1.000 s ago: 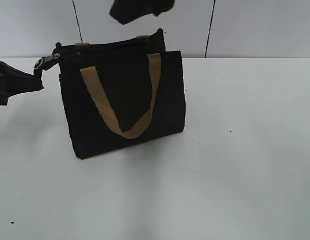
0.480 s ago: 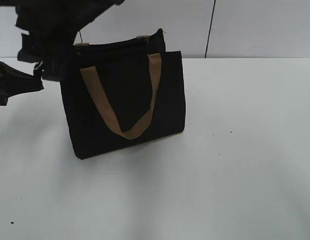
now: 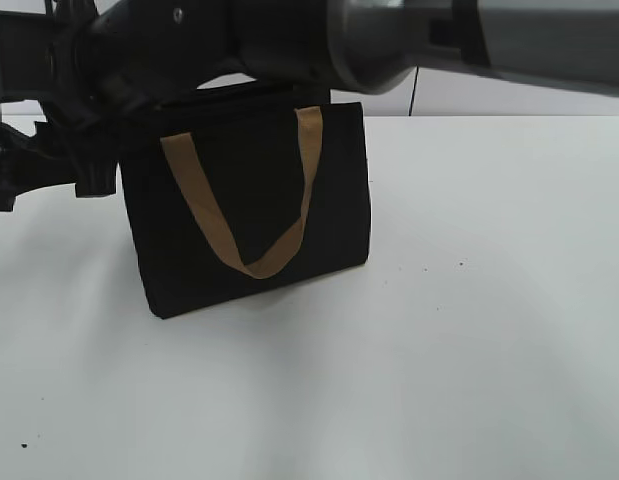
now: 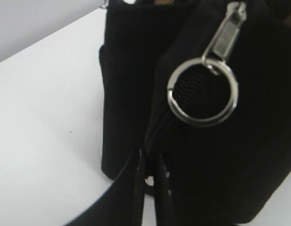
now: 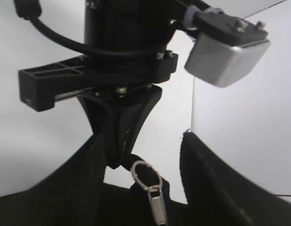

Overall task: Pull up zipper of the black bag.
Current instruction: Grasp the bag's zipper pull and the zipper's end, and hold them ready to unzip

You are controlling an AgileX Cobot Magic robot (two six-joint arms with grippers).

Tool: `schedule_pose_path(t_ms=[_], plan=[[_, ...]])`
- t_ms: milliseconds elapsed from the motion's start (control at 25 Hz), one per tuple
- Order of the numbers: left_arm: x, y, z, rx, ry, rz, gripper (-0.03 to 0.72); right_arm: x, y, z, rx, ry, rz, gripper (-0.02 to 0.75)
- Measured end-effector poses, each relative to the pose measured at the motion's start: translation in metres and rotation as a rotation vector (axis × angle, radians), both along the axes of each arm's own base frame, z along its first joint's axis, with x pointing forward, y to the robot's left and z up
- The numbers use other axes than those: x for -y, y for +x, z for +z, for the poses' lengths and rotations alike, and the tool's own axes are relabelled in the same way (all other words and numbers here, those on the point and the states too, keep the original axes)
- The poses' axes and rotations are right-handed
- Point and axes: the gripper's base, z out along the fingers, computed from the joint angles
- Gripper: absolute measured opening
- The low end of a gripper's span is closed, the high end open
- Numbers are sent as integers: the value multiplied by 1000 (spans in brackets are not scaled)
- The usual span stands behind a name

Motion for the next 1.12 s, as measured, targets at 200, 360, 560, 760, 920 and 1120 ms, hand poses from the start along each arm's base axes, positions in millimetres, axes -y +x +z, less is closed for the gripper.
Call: schedule_pose_path(t_ms=[200, 360, 560, 760, 920, 1120], plan=[[0, 0, 0, 0, -1, -2, 28, -3, 4, -9, 12, 9, -12, 345], [0, -1, -1, -3, 15, -18, 28, 2, 10, -10, 11, 5, -26, 337], [0, -1, -1, -4, 17, -21, 28, 13, 23, -10, 11, 5, -59, 335], [0, -2, -1, -5, 17, -23, 28, 17, 24, -13, -18, -26, -54, 335], [0, -2, -1, -5, 17, -24, 28, 17, 24, -14, -22, -31, -52, 335], [0, -2, -1, -20, 4, -14, 28, 16, 25, -19, -5, -49, -38, 334]])
